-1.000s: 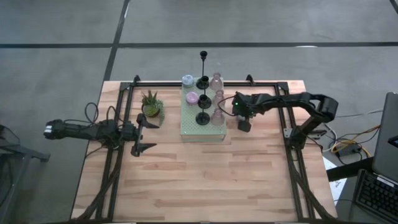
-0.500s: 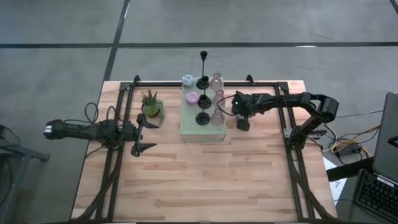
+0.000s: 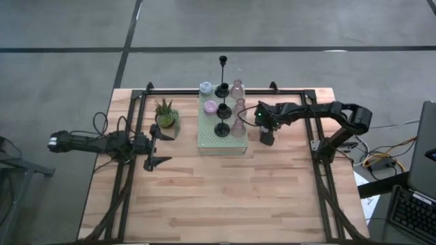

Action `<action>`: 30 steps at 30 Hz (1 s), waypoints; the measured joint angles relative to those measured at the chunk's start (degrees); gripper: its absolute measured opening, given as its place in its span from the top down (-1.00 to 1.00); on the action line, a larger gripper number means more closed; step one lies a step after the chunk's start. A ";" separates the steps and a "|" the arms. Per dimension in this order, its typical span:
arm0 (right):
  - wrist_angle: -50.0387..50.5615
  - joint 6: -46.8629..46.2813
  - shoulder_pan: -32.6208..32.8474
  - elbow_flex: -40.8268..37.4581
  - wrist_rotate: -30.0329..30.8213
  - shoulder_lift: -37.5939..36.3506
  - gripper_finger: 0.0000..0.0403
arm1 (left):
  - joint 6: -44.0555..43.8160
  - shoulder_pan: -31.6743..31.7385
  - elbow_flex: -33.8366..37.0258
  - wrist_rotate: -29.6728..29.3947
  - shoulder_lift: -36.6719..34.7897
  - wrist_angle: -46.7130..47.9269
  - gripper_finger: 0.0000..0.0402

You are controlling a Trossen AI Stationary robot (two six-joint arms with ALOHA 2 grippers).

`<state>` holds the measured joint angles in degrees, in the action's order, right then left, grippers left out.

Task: Pick & Place candle stick holders
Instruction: Put the red patterned scented candle on the shelf

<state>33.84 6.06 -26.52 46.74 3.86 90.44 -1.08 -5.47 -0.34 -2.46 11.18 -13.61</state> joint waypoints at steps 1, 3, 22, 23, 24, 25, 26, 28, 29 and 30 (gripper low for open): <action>0.26 -0.53 0.37 0.00 -0.03 -0.10 -0.52 | -0.01 0.00 0.00 0.00 0.00 0.01 -0.86; 0.56 -1.93 1.23 -0.05 -0.99 -0.36 -0.51 | -0.01 0.00 0.00 0.00 0.00 -0.02 -0.86; 4.36 -9.95 8.63 0.87 -2.22 -4.46 -0.51 | 0.00 -0.01 0.00 0.00 0.00 -0.04 -0.86; 4.45 -9.97 8.64 0.97 -2.23 -4.75 -0.51 | -0.01 0.02 0.00 0.00 0.00 -0.06 -0.86; 4.72 -9.97 8.67 1.12 -2.24 -5.01 -0.50 | 0.00 0.02 0.00 0.00 0.00 -0.06 -0.86; 4.82 -10.00 8.65 1.26 -2.23 -5.33 -0.50 | -0.01 0.01 0.00 0.00 0.00 -0.06 -0.86; 4.80 -10.01 8.63 1.31 -2.19 -5.73 -0.51 | 0.00 -0.01 0.00 0.00 0.00 -0.06 -0.86; 5.01 -9.99 8.63 1.33 -1.69 -6.68 -0.51 | -0.01 0.00 0.00 0.00 0.00 -0.06 -0.86; 5.31 -9.97 8.63 1.33 -1.23 -7.26 -0.51 | -0.01 -0.01 0.00 0.00 0.00 -0.06 -0.86; 5.70 -10.01 8.63 1.33 -0.86 -7.92 -0.51 | -0.01 0.00 0.00 0.00 0.00 -0.06 -0.86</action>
<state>39.54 -3.94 -17.89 48.07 2.99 82.52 -1.08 -5.47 -0.34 -2.46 11.18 -13.67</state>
